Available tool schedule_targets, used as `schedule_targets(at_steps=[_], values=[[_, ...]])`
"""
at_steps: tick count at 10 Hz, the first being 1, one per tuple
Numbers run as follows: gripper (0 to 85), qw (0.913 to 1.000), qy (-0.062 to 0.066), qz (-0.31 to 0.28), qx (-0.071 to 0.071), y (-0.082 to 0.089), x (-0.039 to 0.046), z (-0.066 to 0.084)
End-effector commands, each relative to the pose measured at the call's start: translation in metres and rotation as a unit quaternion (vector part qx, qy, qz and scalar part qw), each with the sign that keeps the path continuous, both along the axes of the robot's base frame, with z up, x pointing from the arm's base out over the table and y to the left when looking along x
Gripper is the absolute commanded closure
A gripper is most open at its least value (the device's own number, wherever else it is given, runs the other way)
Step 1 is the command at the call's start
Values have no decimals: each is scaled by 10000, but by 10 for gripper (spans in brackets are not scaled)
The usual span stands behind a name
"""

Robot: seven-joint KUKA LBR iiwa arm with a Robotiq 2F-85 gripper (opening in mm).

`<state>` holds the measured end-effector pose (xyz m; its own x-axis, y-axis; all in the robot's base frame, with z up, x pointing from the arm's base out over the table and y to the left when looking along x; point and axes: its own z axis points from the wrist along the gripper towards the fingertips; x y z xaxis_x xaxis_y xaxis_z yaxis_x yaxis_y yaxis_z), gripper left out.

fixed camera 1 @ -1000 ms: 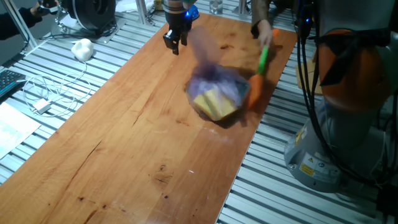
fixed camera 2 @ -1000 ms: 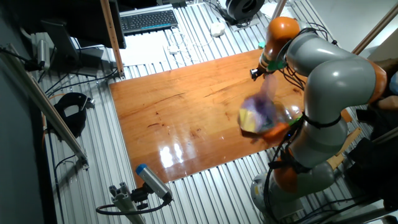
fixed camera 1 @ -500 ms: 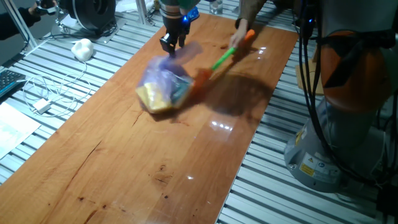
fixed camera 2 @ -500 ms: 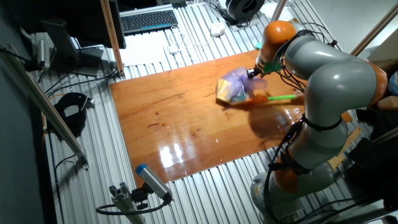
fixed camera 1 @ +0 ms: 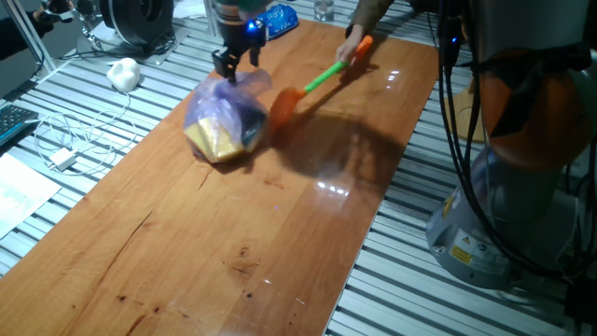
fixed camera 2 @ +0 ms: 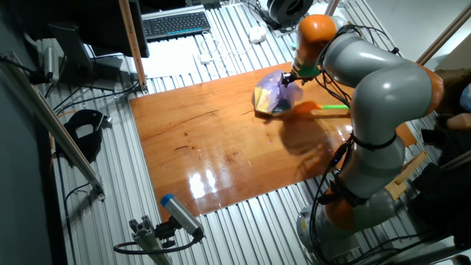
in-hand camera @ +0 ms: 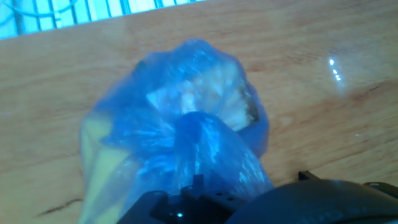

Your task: Pick up a bag of things

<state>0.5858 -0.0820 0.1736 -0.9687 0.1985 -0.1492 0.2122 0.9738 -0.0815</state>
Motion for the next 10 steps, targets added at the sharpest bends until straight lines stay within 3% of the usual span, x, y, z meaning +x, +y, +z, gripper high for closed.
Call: schedule_targets(at_steps=[1,4,7,8,10], values=[[170,10000,-4,-32,28,30,27,4],[170,9999,1,-117,-23,173,126,26],[170,9997,49,-252,46,352,169,78],[170,9995,33,-304,-9,408,154,73],[170,9998,-60,-178,-5,341,87,1]])
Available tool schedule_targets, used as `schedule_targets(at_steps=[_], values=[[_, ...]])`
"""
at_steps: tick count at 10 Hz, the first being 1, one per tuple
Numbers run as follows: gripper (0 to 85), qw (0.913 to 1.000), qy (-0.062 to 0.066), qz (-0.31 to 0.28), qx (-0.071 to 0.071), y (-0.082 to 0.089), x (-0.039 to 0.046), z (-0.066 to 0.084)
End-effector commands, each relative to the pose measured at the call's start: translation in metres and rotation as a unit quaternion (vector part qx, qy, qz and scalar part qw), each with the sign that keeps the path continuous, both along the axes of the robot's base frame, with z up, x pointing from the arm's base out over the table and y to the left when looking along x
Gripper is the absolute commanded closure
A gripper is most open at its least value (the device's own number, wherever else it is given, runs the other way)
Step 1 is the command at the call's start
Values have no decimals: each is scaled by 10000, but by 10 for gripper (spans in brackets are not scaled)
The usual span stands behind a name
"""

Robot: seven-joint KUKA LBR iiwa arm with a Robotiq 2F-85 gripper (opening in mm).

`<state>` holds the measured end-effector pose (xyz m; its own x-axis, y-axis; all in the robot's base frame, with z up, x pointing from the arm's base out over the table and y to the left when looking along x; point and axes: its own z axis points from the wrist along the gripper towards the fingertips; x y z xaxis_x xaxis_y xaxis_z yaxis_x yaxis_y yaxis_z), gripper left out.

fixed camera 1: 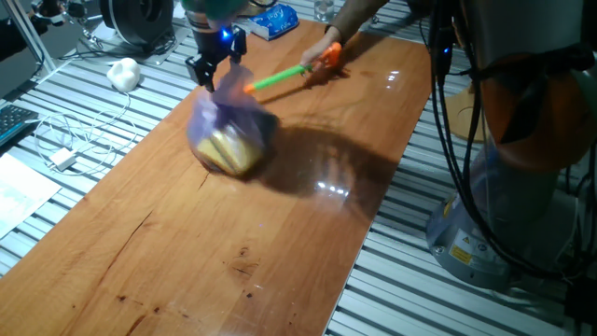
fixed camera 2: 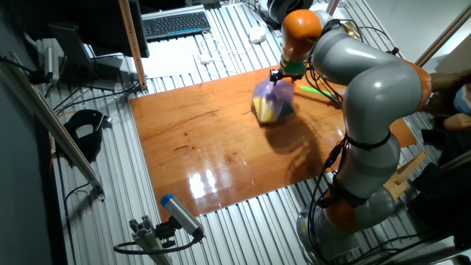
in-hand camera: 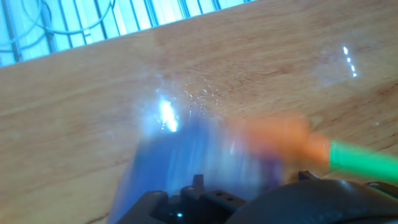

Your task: Pick up a bag of things

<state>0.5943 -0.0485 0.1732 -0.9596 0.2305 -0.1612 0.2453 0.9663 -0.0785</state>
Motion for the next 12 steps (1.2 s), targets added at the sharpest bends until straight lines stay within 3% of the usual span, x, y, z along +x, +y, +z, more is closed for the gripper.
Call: schedule_targets(at_steps=[1,3,4,5,10,12], values=[[170,9999,-32,83,50,-80,-25,-32],[170,9995,-48,252,179,-231,-48,-75],[170,9993,-78,331,151,-297,-70,-88],[170,9991,-87,346,210,-324,-80,-92],[170,9996,-14,127,266,-98,-45,6],[170,9998,7,-59,200,114,-85,35]])
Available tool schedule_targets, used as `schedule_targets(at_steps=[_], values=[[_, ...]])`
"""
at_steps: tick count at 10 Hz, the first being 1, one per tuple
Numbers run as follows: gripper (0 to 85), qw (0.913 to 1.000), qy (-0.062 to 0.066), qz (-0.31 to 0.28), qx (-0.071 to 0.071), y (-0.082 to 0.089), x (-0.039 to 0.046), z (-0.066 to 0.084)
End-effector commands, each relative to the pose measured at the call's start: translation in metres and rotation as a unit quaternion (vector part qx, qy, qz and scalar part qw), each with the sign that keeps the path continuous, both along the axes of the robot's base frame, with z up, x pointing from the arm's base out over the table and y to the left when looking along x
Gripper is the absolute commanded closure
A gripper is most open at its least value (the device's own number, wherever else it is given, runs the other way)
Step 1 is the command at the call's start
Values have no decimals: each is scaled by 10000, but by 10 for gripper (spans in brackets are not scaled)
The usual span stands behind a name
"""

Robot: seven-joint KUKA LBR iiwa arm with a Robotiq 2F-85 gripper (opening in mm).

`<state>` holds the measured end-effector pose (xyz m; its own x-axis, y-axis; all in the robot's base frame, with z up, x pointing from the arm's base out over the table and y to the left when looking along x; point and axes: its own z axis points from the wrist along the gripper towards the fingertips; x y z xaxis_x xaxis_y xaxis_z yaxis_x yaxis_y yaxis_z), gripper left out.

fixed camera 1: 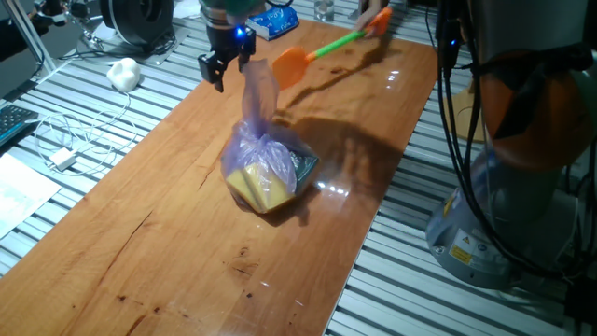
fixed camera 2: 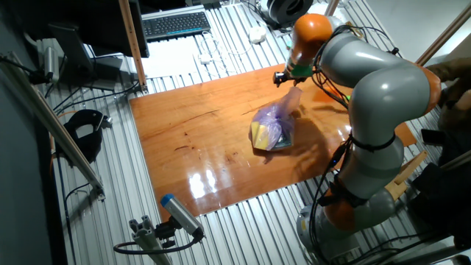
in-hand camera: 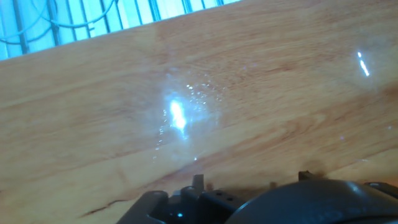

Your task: Pick up a bag of things

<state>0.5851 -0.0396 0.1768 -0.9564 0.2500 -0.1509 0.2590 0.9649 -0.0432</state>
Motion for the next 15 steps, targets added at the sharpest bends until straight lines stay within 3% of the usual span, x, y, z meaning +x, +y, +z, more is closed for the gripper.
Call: schedule_targets(at_steps=[1,2,5,7,10,15], values=[[170,10000,24,-58,-30,144,-32,6],[170,9999,58,-114,-23,251,-83,10],[170,9997,78,-238,-16,534,-353,-57],[170,9995,118,-296,-49,640,-463,-82],[170,9996,71,-186,-199,624,-527,-204],[170,9997,128,-182,-63,645,-733,-298]])
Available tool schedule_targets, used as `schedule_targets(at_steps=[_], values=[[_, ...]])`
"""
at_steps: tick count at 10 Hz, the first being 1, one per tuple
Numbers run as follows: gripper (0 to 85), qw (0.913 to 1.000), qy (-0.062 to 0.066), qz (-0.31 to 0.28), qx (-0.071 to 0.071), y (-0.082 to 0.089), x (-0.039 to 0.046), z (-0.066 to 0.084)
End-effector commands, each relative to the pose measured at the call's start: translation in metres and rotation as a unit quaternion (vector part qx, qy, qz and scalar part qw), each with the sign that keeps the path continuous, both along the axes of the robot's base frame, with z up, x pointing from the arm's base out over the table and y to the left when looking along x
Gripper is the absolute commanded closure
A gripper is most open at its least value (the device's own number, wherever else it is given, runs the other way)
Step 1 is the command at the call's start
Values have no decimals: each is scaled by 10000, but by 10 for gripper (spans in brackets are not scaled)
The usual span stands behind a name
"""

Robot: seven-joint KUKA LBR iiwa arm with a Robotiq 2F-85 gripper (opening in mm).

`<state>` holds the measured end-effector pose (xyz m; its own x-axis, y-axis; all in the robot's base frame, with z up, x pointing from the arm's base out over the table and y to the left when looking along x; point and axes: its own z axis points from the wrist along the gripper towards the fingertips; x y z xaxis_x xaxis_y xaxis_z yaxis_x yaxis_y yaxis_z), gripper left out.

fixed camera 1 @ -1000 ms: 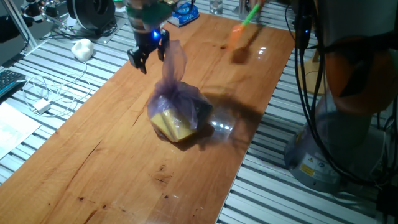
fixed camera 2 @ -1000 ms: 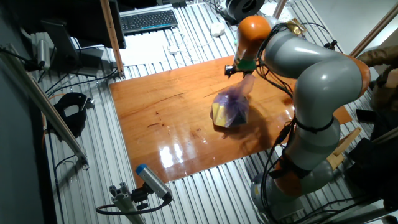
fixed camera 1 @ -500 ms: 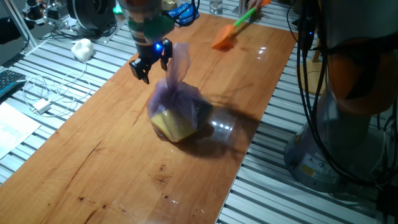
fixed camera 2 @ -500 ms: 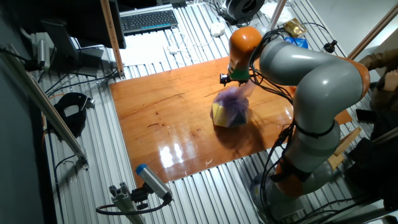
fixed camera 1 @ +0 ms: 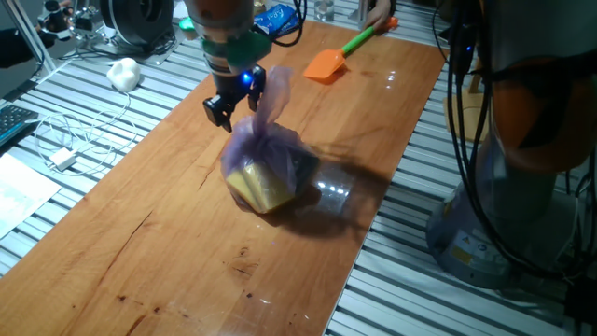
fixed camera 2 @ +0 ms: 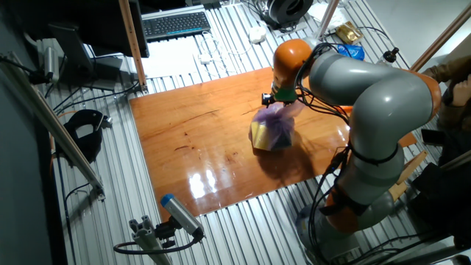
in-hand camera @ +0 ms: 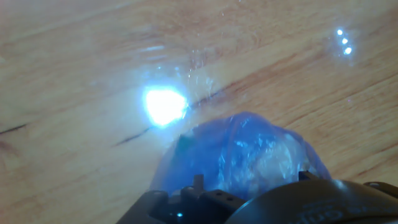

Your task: Pick up a bag of things

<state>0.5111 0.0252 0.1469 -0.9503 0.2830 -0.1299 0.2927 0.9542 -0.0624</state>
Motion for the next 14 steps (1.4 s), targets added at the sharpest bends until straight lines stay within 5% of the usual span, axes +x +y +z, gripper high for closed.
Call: schedule_targets(at_steps=[1,4,5,14], values=[[170,10000,0,0,1,11,-31,-3],[170,10000,3,31,-79,27,-89,-17],[340,9998,5,53,-174,21,-94,-45],[340,10000,-45,13,-54,3,-24,-109]])
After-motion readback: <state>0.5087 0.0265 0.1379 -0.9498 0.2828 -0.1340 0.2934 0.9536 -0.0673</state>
